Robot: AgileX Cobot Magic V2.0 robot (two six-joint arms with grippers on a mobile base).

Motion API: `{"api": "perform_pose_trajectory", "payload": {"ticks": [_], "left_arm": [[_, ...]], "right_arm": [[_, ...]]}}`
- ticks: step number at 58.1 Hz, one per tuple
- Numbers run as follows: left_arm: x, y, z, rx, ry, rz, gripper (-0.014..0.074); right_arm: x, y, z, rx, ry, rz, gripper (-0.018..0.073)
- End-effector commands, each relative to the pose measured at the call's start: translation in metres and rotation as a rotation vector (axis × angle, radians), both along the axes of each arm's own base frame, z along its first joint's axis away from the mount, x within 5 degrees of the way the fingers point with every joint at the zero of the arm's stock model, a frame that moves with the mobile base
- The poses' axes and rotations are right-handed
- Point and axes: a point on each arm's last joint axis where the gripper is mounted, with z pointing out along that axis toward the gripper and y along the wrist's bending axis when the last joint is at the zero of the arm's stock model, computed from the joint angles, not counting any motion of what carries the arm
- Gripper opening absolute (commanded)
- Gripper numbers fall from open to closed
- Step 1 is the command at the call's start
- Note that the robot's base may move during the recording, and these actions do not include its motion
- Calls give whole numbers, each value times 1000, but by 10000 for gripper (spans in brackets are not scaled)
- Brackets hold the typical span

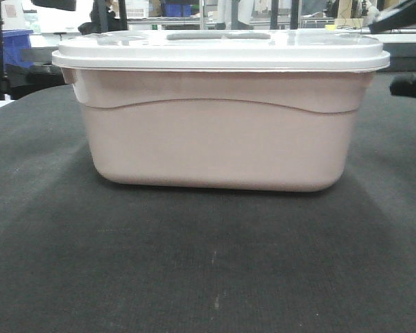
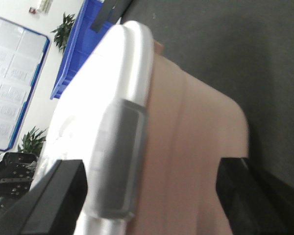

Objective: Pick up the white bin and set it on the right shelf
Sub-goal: 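Close both grippers on the grey lid handles at opposite ends of the bin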

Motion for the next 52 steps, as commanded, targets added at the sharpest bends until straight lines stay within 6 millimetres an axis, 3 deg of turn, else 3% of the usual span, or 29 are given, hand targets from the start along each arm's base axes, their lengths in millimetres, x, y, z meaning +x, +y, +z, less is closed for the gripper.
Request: {"api": "perform_pose_trajectory", "payload": {"ticks": [1, 12, 35, 43, 52], "left_arm": [[-2, -8, 34, -87, -102, -2, 545], [-1, -17, 33, -82, -96, -6, 545], [1, -28, 31, -71, -83, 3, 545], [0, -31, 31, -73, -83, -4, 501], [-1, -34, 31, -77, -84, -16, 262]], "right_arm": [[8, 1, 43, 100, -182, -15, 635], [17, 6, 54, 96, -207, -1, 635], [28, 28, 35, 89, -133, 38, 617], [28, 28, 34, 89, -133, 38, 437], [28, 28, 35, 94, -137, 45, 138]]}}
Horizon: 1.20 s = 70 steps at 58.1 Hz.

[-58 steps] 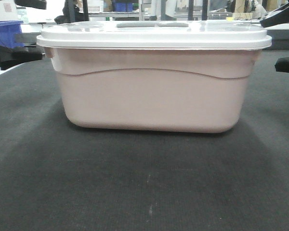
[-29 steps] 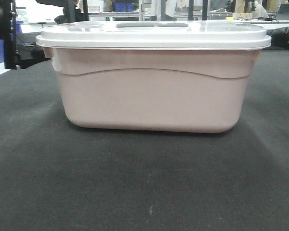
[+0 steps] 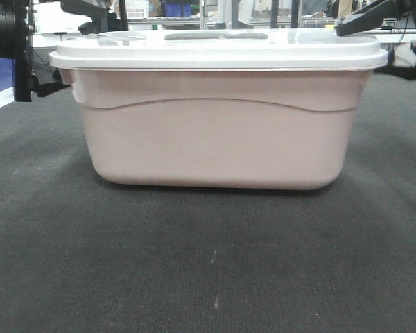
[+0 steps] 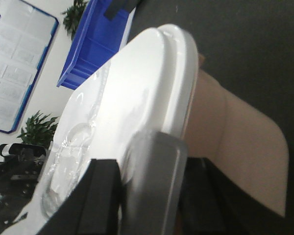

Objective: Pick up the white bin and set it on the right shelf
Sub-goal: 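Close both grippers on the grey lid handles at opposite ends of the bin, then lift the pink bin off the table with both grippers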

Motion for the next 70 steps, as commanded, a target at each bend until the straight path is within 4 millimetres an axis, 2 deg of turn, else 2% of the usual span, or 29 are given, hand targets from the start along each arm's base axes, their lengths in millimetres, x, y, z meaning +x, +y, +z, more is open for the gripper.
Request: {"api": "perform_pose_trajectory", "payload": {"ticks": [1, 4, 6, 14, 21, 27, 35, 43, 57, 70], "left_arm": [[-2, -4, 33, -90, -95, -9, 239], [-3, -4, 33, -93, -96, -13, 149], [-3, -4, 33, -97, -97, -19, 71], [-6, -6, 36, -122, -107, -50, -138], [-7, -6, 38, -151, -115, -67, -117], [-9, -7, 48, -224, -146, -100, -117], [-11, -8, 62, -246, -197, -136, -117], [-20, -8, 83, -239, -258, -145, -117], [-54, -9, 131, -197, -399, -178, -117], [-102, -10, 184, -176, -572, -196, -117]], "right_arm": [[0, 1, 31, 105, -120, -12, 106], [0, 2, 31, 110, -123, -5, 50], [0, 2, 32, 114, -126, 1, 58], [-3, 5, 35, 140, -145, 39, 59], [-5, 7, 37, 165, -164, 77, 59], [-8, 10, 48, 201, -215, 141, 59], [-9, 13, 74, 242, -331, 246, 59], [-16, 15, 100, 231, -404, 263, 59], [-54, 21, 148, 184, -559, 288, 59], [-90, 27, 180, 147, -679, 306, 59]]}}
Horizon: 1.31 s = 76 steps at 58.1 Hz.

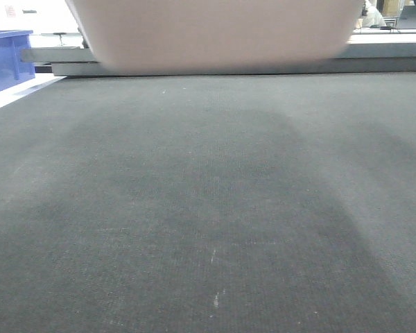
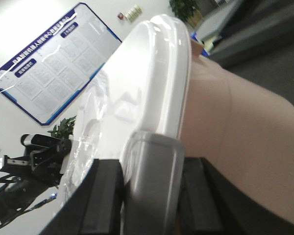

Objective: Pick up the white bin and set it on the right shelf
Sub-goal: 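Lift the pink bin off the table with both grippers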

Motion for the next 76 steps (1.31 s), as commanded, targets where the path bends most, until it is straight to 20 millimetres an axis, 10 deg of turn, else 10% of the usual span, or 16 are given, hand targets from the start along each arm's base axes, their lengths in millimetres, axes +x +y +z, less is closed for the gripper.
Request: {"api": "perform_pose_trajectory", "payload": {"ticks": [1, 25, 76], "left_arm": [[-55, -19, 56, -88, -236, -272, -117], [-108, -19, 97, -61, -392, -268, -117], [-109, -20, 95, -29, -390, -274, -117]], "right_arm": [[-45, 20, 51, 130, -247, 266, 59], [-71, 25, 70, 116, -313, 279, 59], [-60, 19, 69, 104, -272, 132, 59]]}}
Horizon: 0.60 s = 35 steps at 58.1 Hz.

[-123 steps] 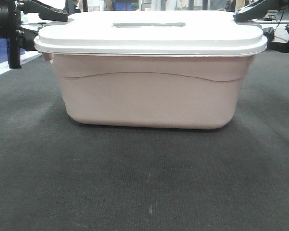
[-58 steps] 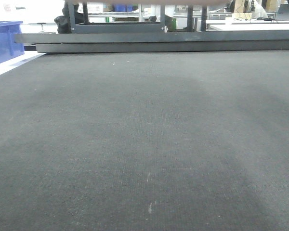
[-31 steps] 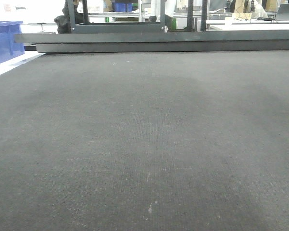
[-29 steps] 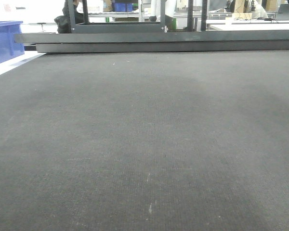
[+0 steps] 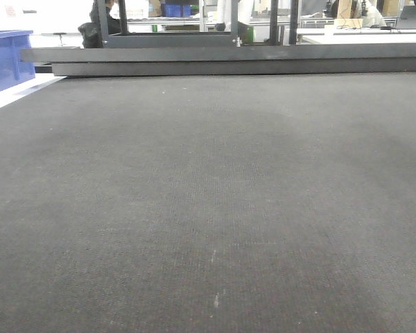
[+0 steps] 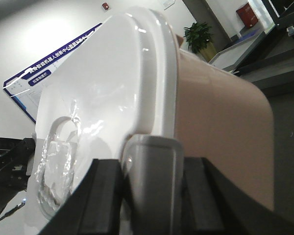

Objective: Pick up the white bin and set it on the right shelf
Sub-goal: 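Lift the pink bin off the table with both grippers, then hold the bin raised in both grippers while driving past the red table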

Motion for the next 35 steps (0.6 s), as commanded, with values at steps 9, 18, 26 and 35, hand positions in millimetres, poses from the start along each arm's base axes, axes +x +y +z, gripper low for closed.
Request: {"api": "perform_pose_trajectory", "payload": {"ticks": [9, 18, 26, 35], "left_arm": [[-43, -20, 24, -17, -151, -330, -117], [-43, -20, 24, -17, -151, -330, -117], [-43, -20, 24, -17, -151, -330, -117], [-43, -20, 24, -17, -151, -330, -117]], "right_arm": [[-23, 13, 32, 88, -154, 133, 59], [-21, 12, 32, 86, -148, 112, 59], [-20, 12, 31, 86, -144, 101, 59], [-18, 11, 31, 86, -137, 83, 59]]}}
